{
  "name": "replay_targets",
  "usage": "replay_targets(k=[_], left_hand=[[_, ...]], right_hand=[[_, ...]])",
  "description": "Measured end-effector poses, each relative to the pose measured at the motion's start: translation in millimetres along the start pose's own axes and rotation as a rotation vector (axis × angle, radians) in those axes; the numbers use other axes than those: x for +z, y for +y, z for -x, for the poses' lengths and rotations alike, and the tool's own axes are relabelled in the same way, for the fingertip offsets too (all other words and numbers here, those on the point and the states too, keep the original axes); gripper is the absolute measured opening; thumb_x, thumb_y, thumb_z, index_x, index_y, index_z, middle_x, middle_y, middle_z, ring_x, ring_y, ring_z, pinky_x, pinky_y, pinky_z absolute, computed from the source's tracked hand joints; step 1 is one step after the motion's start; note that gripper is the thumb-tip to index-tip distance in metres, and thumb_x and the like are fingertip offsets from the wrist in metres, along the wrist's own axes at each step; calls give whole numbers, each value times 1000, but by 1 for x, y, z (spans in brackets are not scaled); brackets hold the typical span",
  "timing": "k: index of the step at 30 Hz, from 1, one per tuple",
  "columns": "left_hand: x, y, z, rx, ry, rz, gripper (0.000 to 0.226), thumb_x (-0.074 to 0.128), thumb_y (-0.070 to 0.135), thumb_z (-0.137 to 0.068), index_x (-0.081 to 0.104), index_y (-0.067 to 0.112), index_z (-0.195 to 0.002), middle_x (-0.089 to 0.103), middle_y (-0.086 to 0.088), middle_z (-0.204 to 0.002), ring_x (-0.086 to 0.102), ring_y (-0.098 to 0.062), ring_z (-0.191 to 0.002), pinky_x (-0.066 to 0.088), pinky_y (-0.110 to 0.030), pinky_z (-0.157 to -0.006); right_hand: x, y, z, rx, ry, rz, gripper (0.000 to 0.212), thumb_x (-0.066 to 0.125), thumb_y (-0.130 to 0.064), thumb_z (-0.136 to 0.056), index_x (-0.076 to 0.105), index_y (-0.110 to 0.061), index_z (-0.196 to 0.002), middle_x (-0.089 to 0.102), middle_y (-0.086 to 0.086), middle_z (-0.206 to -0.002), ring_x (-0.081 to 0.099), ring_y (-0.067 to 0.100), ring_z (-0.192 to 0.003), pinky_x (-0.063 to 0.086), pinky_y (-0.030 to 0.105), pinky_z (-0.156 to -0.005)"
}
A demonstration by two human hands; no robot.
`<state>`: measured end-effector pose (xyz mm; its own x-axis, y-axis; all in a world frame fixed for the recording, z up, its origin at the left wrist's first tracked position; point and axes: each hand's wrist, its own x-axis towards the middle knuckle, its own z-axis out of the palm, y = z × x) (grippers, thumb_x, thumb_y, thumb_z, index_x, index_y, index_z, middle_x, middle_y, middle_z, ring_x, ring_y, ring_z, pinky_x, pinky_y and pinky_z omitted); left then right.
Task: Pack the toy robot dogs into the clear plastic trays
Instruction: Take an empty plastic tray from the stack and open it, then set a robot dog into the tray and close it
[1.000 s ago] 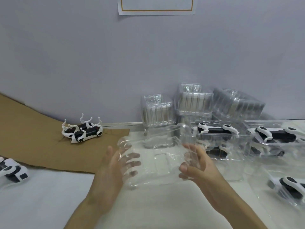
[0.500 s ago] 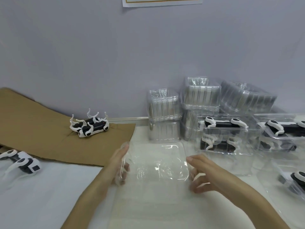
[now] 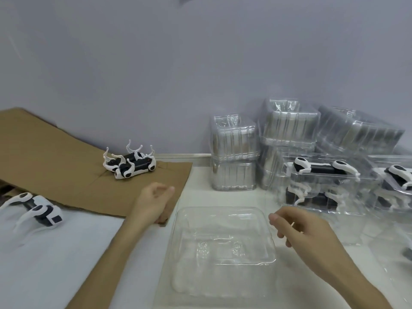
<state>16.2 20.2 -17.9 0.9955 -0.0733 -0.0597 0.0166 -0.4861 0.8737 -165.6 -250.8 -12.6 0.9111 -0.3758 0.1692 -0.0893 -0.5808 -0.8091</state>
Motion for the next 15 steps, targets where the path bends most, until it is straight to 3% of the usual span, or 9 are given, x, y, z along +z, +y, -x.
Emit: replay_targets(k=[3,7,9,12,15], left_hand=[[1,0,-46,-7,165,226,51,62,22,-99,39,15,-144,61,-9,-81,53,-19,-51,45,-28,-46],[-15,-5,-102,-131,265,280,72,60,22,-100,13,17,-154,62,-10,-89,59,-24,-56,51,-31,-41],[-22,-10,-123,-148,318,325,58,56,18,-101,22,18,-148,61,-13,-98,60,-23,-55,51,-30,-35],[-32,-14,-140,-136,409,293,1,50,15,-103,51,15,-103,63,-19,-94,55,-19,-43,45,-23,-35],[-37,-21,-139,-54,478,-35,26,53,15,-101,71,-2,-93,67,-23,-85,56,-31,-65,40,-34,-58]], right_hand=[[6,-8,6,-124,171,-96,12,67,-25,-88,68,-26,-76,63,-5,-62,56,17,-57,47,32,-58],[11,-7,5,-128,203,-99,24,69,-11,-87,66,-23,-66,61,-4,-58,56,20,-58,46,34,-57],[11,-5,3,-117,202,-96,24,70,-9,-86,66,-24,-68,61,-5,-57,56,19,-57,47,35,-58],[10,-3,1,-115,206,-120,24,70,-8,-86,67,-25,-70,62,-1,-57,55,17,-54,46,32,-57],[6,-3,-1,-111,214,-154,27,69,-7,-87,67,-26,-68,63,2,-58,55,12,-51,44,26,-56]])
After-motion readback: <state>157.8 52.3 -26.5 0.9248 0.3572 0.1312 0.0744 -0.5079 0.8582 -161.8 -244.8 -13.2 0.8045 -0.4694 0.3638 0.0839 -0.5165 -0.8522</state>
